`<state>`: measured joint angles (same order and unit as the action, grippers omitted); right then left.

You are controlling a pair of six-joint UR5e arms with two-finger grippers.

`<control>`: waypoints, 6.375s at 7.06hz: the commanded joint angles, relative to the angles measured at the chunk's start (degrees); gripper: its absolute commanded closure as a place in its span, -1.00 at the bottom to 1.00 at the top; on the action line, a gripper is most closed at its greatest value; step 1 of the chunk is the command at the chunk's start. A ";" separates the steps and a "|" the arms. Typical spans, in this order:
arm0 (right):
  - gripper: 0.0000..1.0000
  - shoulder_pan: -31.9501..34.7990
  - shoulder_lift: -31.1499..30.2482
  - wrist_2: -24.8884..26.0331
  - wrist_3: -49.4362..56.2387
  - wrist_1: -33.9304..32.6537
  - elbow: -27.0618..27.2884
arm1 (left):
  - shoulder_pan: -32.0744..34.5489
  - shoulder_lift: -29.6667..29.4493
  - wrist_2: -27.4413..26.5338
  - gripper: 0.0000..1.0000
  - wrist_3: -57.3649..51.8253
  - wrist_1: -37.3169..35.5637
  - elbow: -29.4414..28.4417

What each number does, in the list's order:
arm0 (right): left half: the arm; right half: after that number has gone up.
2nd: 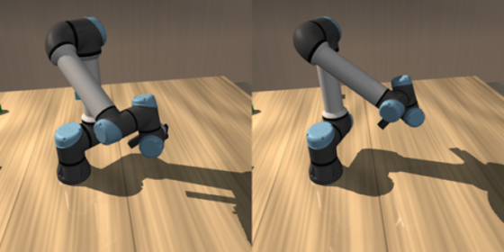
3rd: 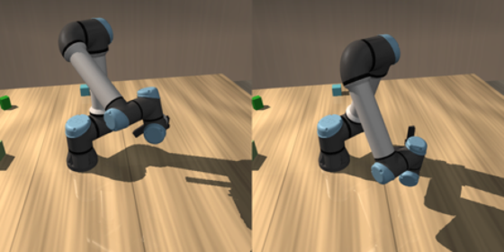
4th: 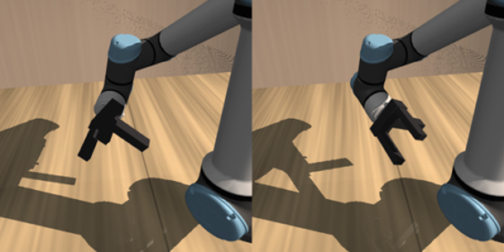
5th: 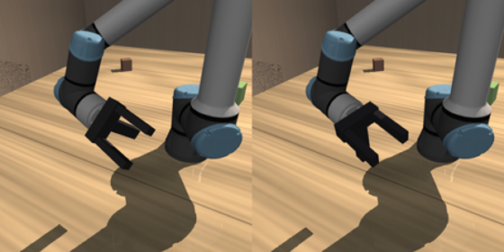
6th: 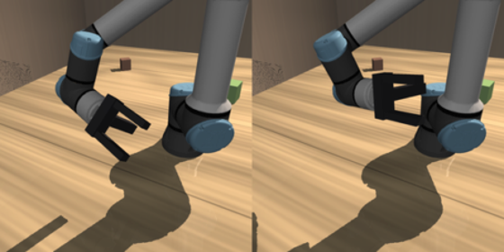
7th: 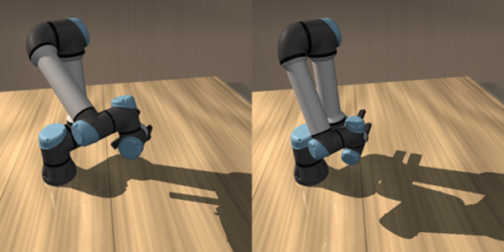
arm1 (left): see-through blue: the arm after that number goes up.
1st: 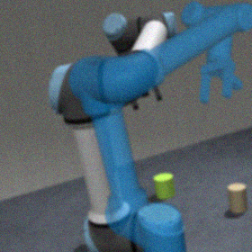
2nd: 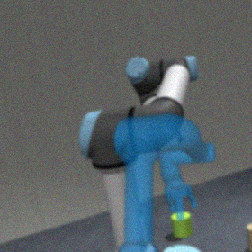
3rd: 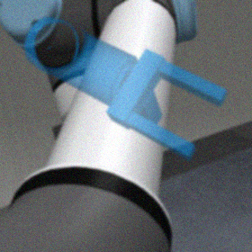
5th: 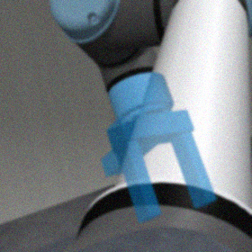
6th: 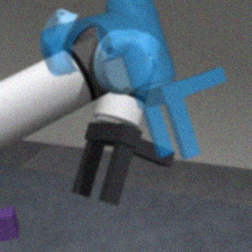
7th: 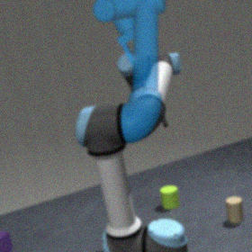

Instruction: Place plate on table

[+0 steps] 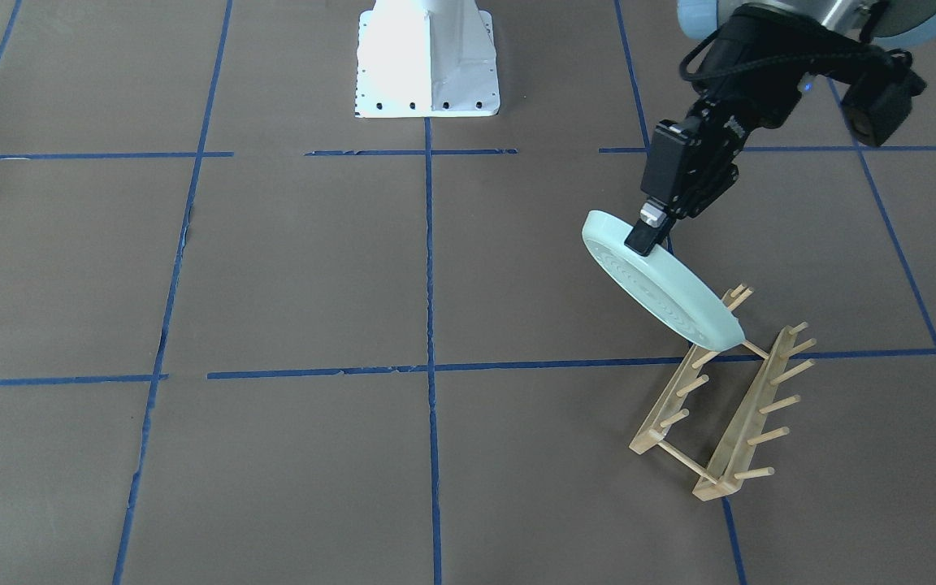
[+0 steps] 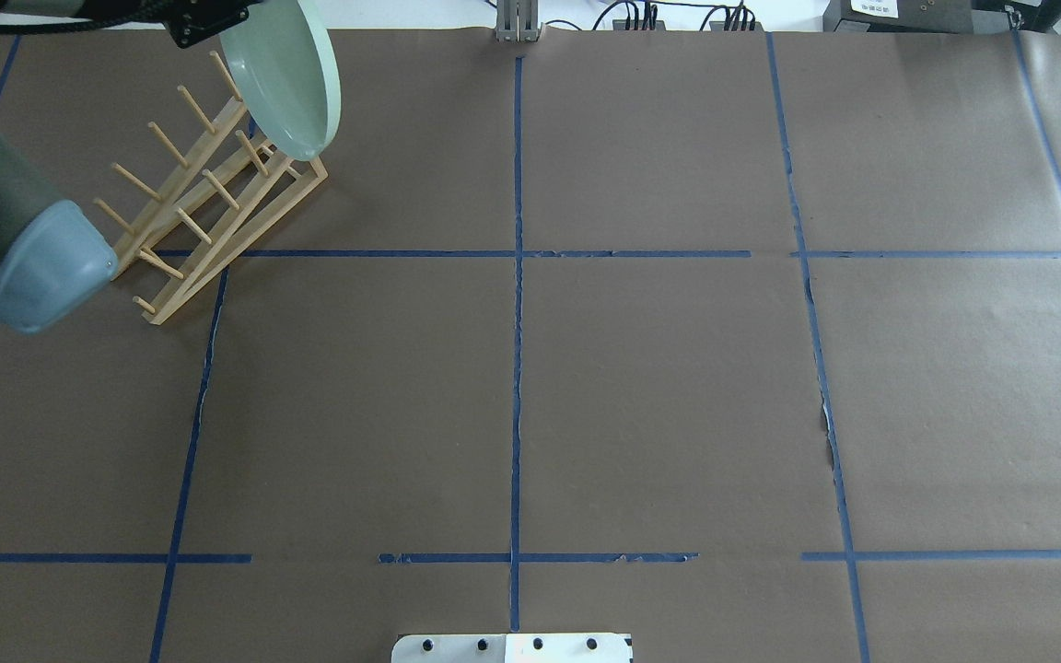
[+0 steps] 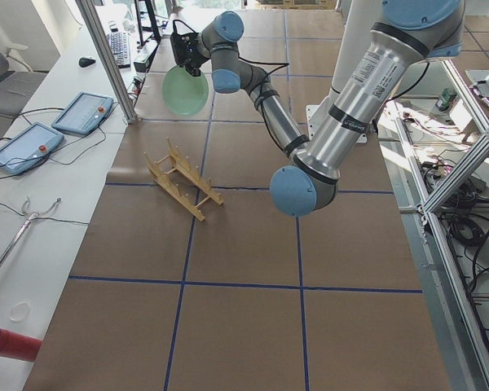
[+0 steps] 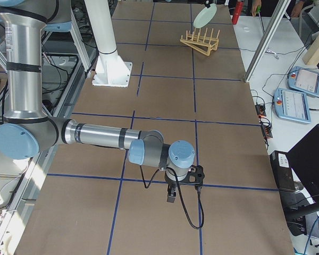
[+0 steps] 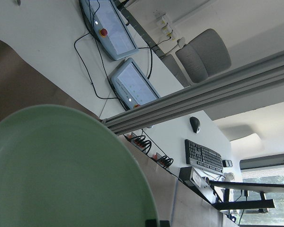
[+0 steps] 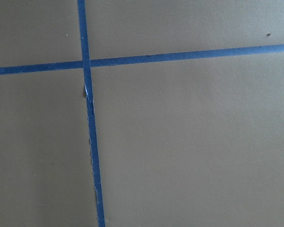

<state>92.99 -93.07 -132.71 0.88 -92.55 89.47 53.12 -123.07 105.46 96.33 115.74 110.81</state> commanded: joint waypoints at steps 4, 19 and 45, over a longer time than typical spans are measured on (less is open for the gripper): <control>-1.00 0.00 0.00 0.00 0.00 0.00 0.00 | -25.47 -3.58 -22.53 1.00 -21.83 -32.30 1.79; -1.00 0.00 0.00 0.00 0.00 0.00 0.00 | -18.91 -3.32 -5.96 -1.00 -38.14 -32.60 2.13; -1.00 0.00 0.00 0.00 0.00 0.00 0.00 | 38.37 33.77 30.69 -1.00 -99.58 -28.82 -18.44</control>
<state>92.99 -93.08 -132.71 0.88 -92.55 89.47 91.49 -89.39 136.14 -3.21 86.86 92.37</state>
